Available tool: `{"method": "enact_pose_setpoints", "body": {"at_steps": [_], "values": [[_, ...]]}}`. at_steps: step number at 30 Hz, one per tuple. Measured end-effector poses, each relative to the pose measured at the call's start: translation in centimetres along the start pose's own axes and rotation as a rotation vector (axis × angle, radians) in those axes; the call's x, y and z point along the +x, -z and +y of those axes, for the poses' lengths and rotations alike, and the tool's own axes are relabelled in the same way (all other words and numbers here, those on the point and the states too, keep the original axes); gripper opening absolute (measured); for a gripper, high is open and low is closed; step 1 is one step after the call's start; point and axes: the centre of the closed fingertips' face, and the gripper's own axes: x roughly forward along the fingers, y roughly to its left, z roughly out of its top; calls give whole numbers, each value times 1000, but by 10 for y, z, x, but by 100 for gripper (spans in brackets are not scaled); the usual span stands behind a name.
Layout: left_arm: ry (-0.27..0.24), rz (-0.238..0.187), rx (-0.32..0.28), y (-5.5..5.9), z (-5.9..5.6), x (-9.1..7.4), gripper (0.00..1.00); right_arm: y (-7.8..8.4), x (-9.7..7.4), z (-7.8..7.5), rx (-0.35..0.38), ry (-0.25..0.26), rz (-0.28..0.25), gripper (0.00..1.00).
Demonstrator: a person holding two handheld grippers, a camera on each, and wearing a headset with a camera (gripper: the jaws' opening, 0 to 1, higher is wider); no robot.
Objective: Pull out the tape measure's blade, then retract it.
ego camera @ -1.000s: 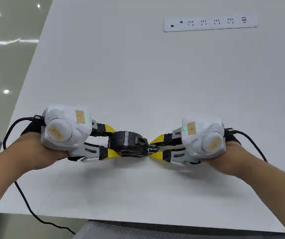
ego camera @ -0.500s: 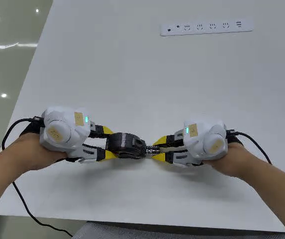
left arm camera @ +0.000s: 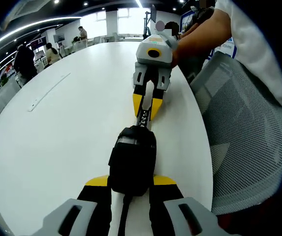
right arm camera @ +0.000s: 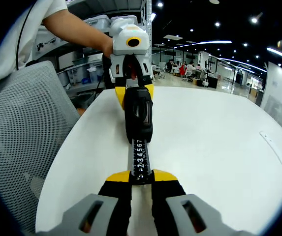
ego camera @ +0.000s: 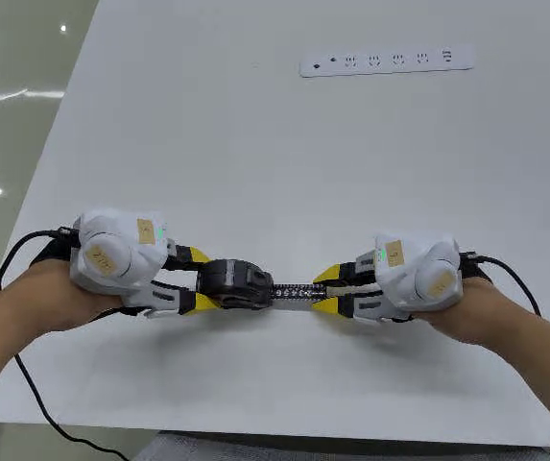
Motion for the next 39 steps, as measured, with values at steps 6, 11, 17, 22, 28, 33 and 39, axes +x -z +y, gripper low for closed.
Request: {"method": "enact_pose_setpoints", "body": {"at_steps": [6, 11, 17, 22, 28, 33, 39], "values": [[-2, -1, 1, 0, 0, 0, 26, 7, -14, -1, 1, 12, 17, 12], [-1, -3, 0, -1, 0, 0, 26, 13, -24, -2, 4, 19, 32, 12], [-1, -4, 4, -1, 0, 0, 26, 21, -37, -2, 20, 23, 44, 12], [0, -7, 5, -1, 0, 1, 26, 27, -47, -1, 26, 30, 56, 12], [0, -8, 8, 0, 0, 1, 26, 35, -59, -4, 32, 39, 74, 12], [-2, -9, 4, -1, 0, 1, 26, 43, -71, -6, 36, 40, 93, 12], [-3, -9, 5, 0, 0, 1, 26, 51, -83, -8, 39, 41, 111, 12]]}}
